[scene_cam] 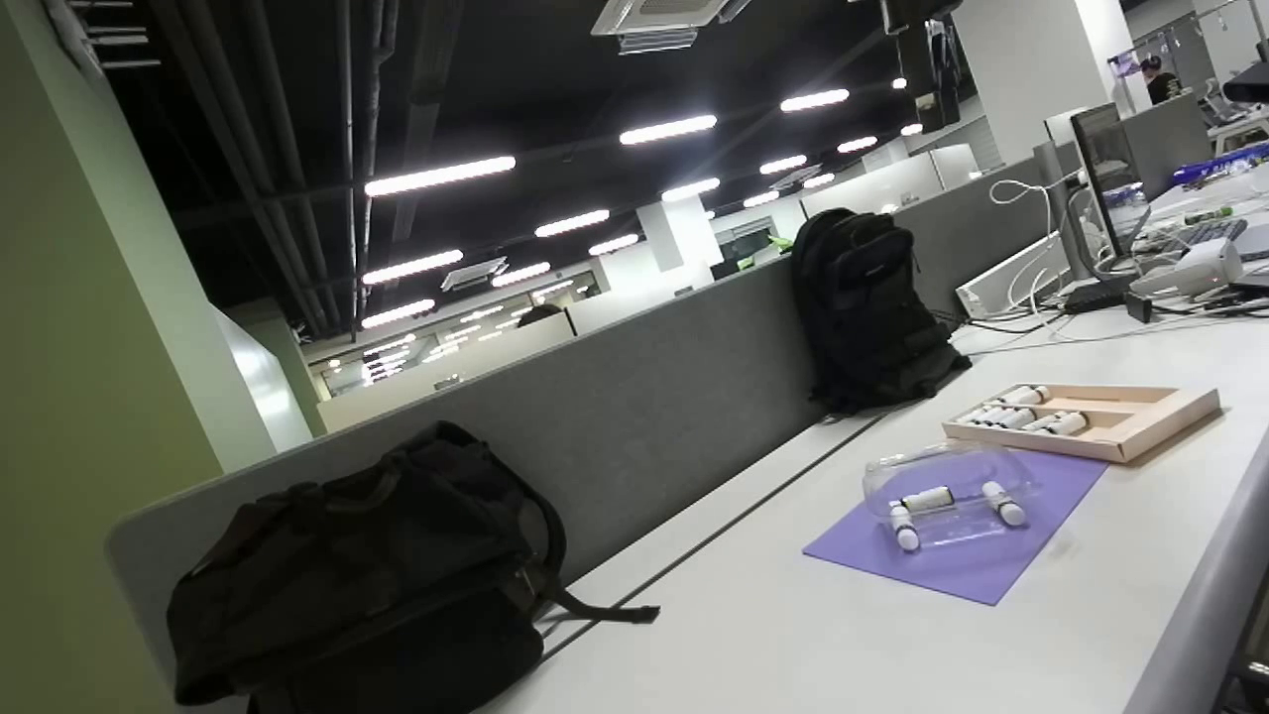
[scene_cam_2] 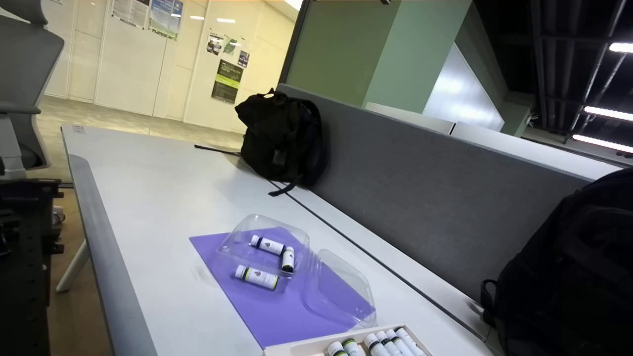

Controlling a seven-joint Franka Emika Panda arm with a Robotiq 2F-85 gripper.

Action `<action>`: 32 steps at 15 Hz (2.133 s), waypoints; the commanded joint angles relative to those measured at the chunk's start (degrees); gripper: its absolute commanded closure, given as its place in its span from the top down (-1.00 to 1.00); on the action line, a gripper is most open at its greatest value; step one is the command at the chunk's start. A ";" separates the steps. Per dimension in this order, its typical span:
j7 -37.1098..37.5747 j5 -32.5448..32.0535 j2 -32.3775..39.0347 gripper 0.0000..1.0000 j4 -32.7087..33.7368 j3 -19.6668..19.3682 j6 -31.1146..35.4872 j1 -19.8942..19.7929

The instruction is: Remove the bottle from the bottom rectangular section and place it in the clear box

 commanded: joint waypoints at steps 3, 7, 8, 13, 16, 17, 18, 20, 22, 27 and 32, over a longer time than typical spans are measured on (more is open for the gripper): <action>-16.98 3.08 5.36 1.00 -6.41 -9.17 9.40 4.24; -29.92 2.61 17.25 1.00 -9.20 -14.00 15.16 1.83; -30.86 2.05 21.45 1.00 -8.79 -14.21 17.06 0.41; -29.46 1.82 28.57 1.00 -8.26 -11.58 19.41 -5.13; -28.80 1.59 33.28 1.00 -5.67 -10.58 19.63 -6.14; -28.66 1.57 33.46 1.00 -5.37 -10.43 19.62 -6.13; -28.60 1.57 33.43 1.00 -5.23 -10.37 19.61 -6.11; -28.79 -0.98 34.38 1.00 -4.90 -10.26 21.89 -6.42; -28.84 -6.92 37.32 1.00 -3.22 -9.56 26.56 -8.17; -32.58 -15.59 45.89 1.00 2.77 -9.32 36.67 -12.01; -32.77 -16.23 47.00 1.00 2.72 -8.29 37.23 -13.44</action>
